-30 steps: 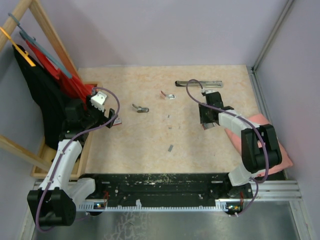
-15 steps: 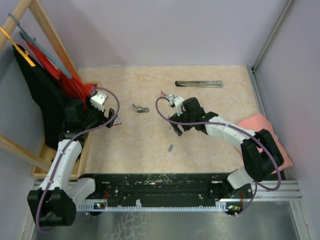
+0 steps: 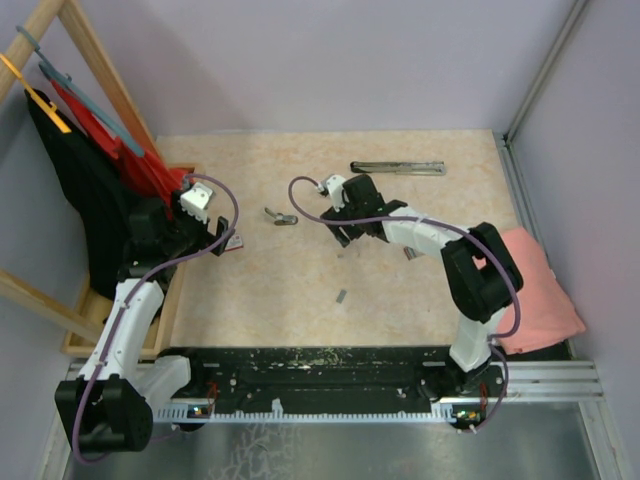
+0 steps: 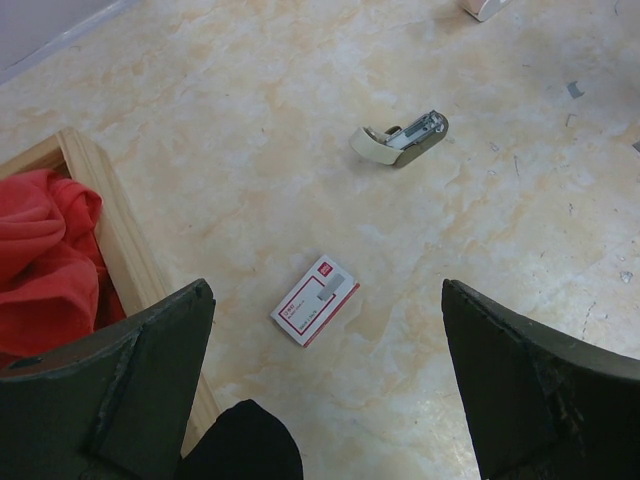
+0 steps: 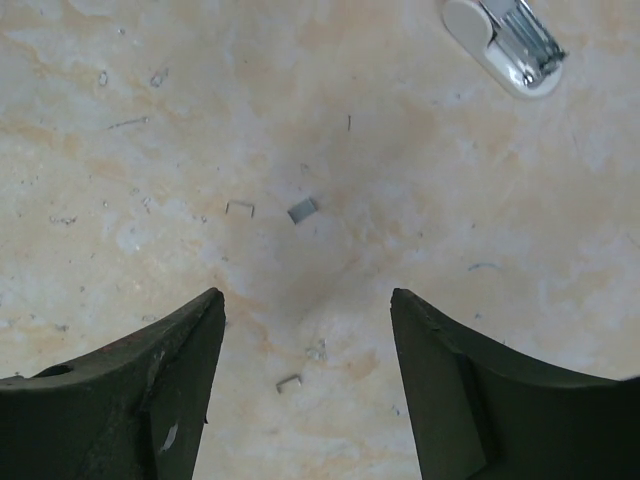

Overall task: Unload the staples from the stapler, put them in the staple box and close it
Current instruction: Pick up the staple from the center of the board.

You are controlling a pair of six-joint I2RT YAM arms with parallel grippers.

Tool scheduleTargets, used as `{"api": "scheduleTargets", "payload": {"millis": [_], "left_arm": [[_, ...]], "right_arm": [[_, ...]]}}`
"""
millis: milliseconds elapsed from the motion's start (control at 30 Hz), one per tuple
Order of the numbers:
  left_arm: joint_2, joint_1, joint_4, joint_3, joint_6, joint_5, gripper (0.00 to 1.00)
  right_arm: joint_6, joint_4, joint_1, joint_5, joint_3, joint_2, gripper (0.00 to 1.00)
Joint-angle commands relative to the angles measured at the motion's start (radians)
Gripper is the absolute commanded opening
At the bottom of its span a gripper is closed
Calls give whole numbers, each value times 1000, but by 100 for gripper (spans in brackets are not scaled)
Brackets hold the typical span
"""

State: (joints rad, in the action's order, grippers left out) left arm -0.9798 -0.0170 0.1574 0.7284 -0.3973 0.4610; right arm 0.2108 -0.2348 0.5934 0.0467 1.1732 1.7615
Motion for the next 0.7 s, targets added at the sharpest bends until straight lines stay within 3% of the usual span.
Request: {"api": "scheduleTargets", "payload": {"millis": [0, 267, 667], "left_arm": [[10, -9, -13, 11, 5, 21, 99], [7, -9, -10, 11, 4, 28, 99], [3, -10, -10, 12, 3, 30, 99]], "right_arm": [[97, 42, 5, 62, 112, 63, 67], [335, -87, 0, 177, 246, 189, 67], [465, -262, -42, 280, 375, 285, 60]]}}
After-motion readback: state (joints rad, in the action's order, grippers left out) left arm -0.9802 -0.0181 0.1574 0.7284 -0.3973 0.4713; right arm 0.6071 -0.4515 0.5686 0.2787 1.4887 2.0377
